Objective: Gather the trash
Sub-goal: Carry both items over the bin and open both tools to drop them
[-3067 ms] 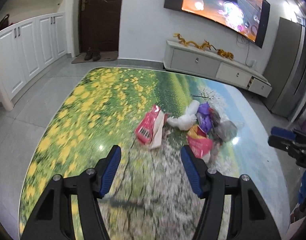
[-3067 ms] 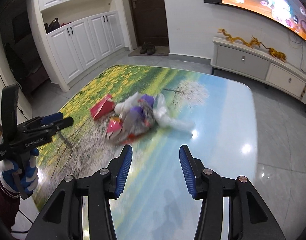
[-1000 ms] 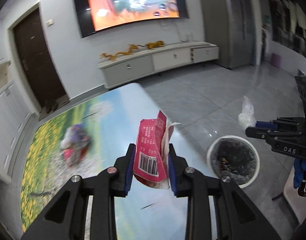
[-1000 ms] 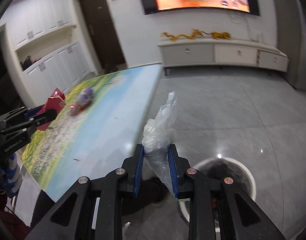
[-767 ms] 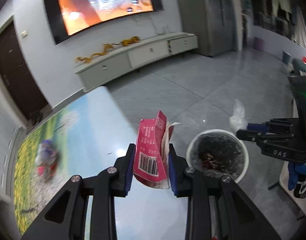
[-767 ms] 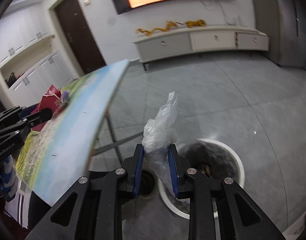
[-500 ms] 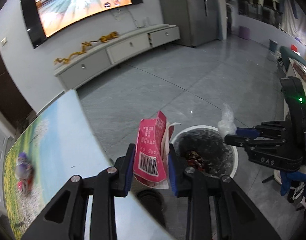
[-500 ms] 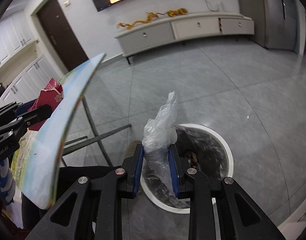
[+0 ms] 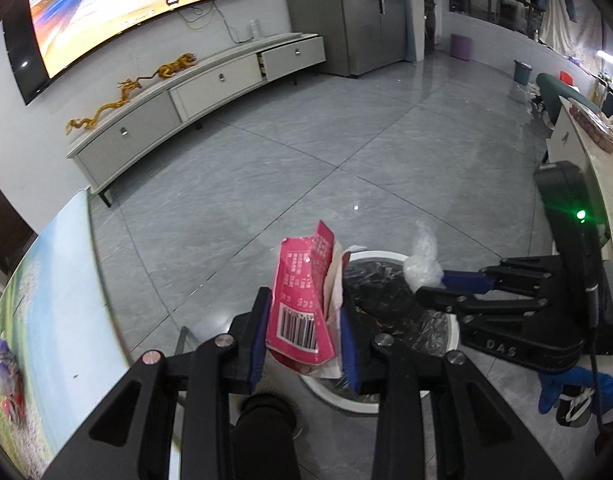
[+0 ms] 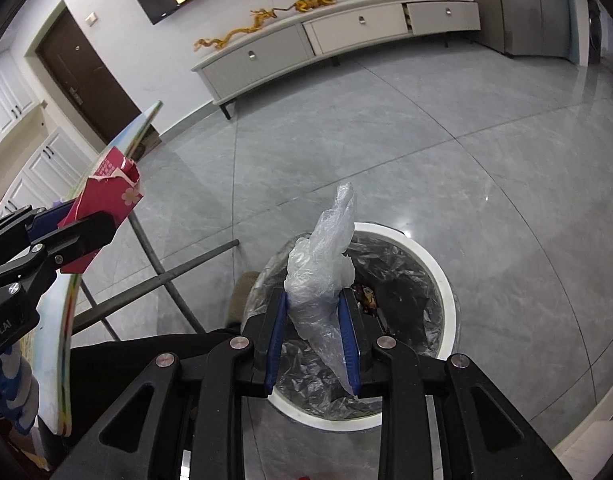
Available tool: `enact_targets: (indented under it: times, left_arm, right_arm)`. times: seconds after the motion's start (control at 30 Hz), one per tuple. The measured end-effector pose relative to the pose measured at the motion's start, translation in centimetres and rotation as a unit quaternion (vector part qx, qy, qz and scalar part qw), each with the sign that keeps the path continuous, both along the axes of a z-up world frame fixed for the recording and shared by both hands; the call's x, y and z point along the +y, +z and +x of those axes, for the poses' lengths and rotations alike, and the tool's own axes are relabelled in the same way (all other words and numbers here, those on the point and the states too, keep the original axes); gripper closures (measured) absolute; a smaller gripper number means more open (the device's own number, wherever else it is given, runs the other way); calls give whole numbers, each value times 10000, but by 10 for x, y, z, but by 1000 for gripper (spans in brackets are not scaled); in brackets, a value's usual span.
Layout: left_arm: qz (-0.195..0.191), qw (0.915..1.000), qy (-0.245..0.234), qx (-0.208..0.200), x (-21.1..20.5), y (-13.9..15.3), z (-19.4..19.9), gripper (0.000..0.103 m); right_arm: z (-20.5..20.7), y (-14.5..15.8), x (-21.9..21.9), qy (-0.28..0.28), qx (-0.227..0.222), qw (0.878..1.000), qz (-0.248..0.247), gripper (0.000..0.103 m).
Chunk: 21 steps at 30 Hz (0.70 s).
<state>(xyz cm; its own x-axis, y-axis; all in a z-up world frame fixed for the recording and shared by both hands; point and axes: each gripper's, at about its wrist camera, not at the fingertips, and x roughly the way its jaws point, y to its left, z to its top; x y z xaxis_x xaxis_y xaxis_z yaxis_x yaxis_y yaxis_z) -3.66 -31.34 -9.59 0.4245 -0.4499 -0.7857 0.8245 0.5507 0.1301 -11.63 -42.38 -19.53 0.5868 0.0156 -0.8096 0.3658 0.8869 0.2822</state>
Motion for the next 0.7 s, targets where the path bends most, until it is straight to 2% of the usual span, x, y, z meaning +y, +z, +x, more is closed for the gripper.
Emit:
enact_targets:
  times: [0.07, 0.2, 0.3, 0.37, 0.7]
  left_arm:
    - [-23, 10000, -69, 50, -6, -3, -1, 72]
    - [-120, 9995, -155, 264, -19, -10, 1, 69]
    - [-196, 9989, -216, 363, -26, -12, 2, 60]
    - [-276, 9985, -246, 411, -29, -12, 2, 52]
    - [-469, 9983, -240, 258, -24, 6, -4, 50]
  right_arm:
    - [1, -4, -3, -69, 46, 10000, 19, 73]
    - [0, -9, -11, -241, 85, 9997, 55, 61]
    - [-3, -9, -15, -352, 105, 9993, 70, 57]
    - [-6, -9, -18, -408, 113, 9991, 66, 56]
    - [-15, 1, -16, -554, 56, 9984, 9, 56]
